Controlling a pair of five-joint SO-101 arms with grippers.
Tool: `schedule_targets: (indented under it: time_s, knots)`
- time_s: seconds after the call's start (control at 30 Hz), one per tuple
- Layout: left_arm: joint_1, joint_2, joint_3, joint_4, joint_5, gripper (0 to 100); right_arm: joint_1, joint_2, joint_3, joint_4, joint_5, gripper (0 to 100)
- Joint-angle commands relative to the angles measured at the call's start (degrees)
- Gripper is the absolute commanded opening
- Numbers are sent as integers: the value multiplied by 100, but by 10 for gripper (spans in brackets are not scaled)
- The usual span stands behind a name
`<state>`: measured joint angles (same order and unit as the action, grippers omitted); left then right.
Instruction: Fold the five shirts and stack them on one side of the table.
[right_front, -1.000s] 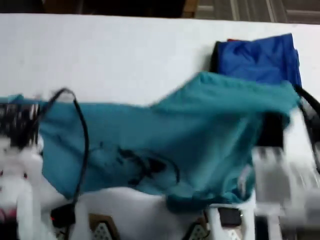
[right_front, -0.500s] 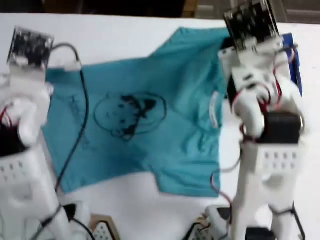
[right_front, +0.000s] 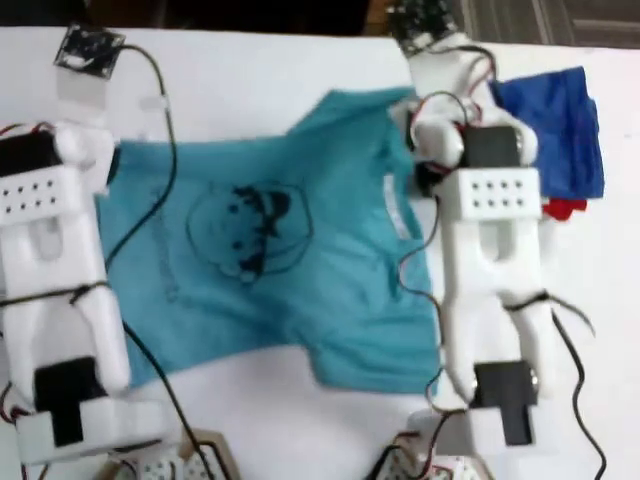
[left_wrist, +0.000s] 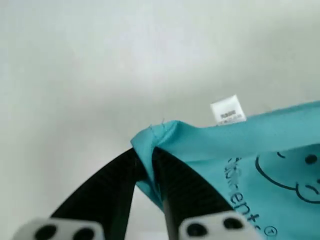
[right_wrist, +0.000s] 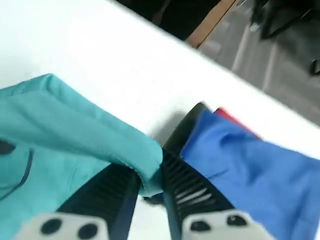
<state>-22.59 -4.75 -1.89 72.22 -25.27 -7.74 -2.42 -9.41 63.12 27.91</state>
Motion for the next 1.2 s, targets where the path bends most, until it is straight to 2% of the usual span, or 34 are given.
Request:
schedule_targets:
  time_s: [0.0, 0.3, 0.4, 0.53, 0.63, 0.77, 0.97, 1.1, 1.17]
  knots:
    - [18, 70, -259, 352, -35, 26, -57, 136, -246, 391, 0, 18]
    - [0, 88, -259, 1732, -404, 27, -48, -84, -70, 1569, 9, 19]
    - [-9, 88, -259, 2048, -413, 27, -57, -699, 668, 1552, 44, 19]
    - [0, 79, -154, 2277, -413, 27, -22, -1780, 2356, 998, 53, 19]
    - [9, -97, 163, 2189, -448, 27, 4, -2624, 3508, 637, 193, 19]
    - [-9, -624, 470, 1574, -571, 27, 13, -3380, 4255, 514, 290, 19]
    - [18, -1108, 514, 1169, -563, 27, -4, -3626, 4299, 514, 290, 19]
    - [18, -949, 585, 1169, -536, 27, -22, -3626, 4325, 505, 290, 19]
    - [9, -756, 752, 941, -264, 27, -22, -3618, 4325, 391, 290, 19]
